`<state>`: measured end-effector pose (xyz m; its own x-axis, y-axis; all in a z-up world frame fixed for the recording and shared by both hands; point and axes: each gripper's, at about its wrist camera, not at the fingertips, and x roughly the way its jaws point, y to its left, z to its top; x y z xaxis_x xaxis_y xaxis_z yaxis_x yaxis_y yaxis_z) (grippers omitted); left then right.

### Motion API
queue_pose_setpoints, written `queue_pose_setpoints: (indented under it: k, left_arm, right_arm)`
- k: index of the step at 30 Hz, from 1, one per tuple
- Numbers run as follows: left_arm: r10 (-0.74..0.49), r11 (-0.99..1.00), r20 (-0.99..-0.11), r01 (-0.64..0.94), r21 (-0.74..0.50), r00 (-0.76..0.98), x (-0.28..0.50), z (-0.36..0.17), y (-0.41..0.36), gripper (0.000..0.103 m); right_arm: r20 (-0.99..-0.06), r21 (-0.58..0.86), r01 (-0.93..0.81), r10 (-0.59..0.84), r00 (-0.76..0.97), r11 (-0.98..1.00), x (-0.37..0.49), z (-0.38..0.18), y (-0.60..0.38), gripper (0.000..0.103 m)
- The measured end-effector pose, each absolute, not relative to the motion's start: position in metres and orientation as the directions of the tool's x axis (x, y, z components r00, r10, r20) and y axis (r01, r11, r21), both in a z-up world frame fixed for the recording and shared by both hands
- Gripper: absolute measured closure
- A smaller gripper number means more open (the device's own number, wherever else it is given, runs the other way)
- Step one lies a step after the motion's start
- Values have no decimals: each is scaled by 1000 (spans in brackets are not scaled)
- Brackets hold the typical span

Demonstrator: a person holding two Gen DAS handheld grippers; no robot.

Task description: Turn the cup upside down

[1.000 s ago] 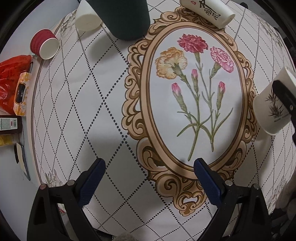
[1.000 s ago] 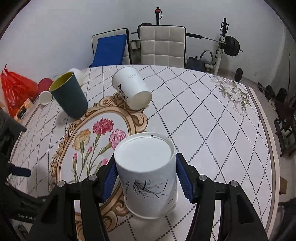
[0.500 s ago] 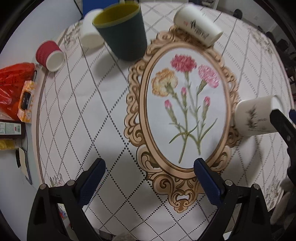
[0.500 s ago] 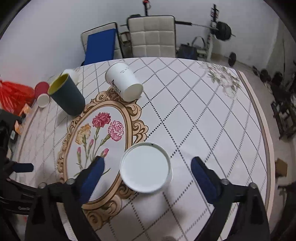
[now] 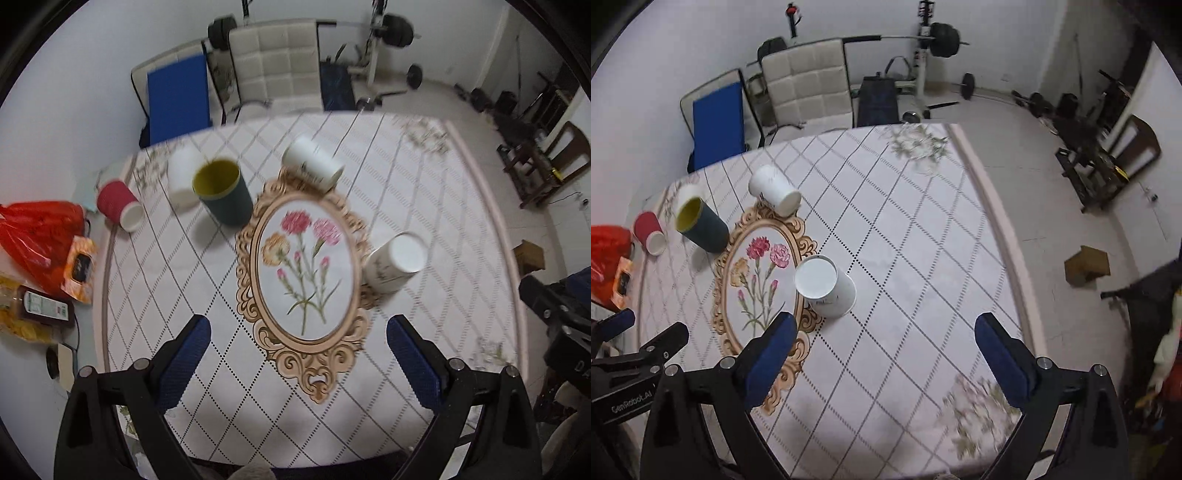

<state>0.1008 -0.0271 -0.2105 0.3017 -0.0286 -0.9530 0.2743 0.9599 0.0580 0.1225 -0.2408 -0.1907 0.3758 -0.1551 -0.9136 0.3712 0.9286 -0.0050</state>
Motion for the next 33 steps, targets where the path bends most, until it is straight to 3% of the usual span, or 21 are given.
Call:
queue_pose_setpoints:
  k: [9, 17, 24, 33]
  left_arm:
    - [-88, 962, -906, 271, 30, 414, 49, -101, -32, 5]
    - [-80, 967, -878, 251, 46, 471, 11, -40, -32, 5]
    - [-97, 968, -878, 249, 26, 468, -8, -20, -31, 5]
    - [-86, 979, -867, 202, 17, 491, -17, -13, -25, 5]
  right_arm:
    - [-879, 46, 367, -137, 456, 929, 52, -79, -240, 4]
    - [-822, -1, 344, -196, 534, 939, -7, 10, -230, 4]
    - [-800, -12, 333, -209, 563, 943, -43, 61, -224, 4]
    - [-794, -18, 334, -216, 568, 943, -57, 80, -228, 4]
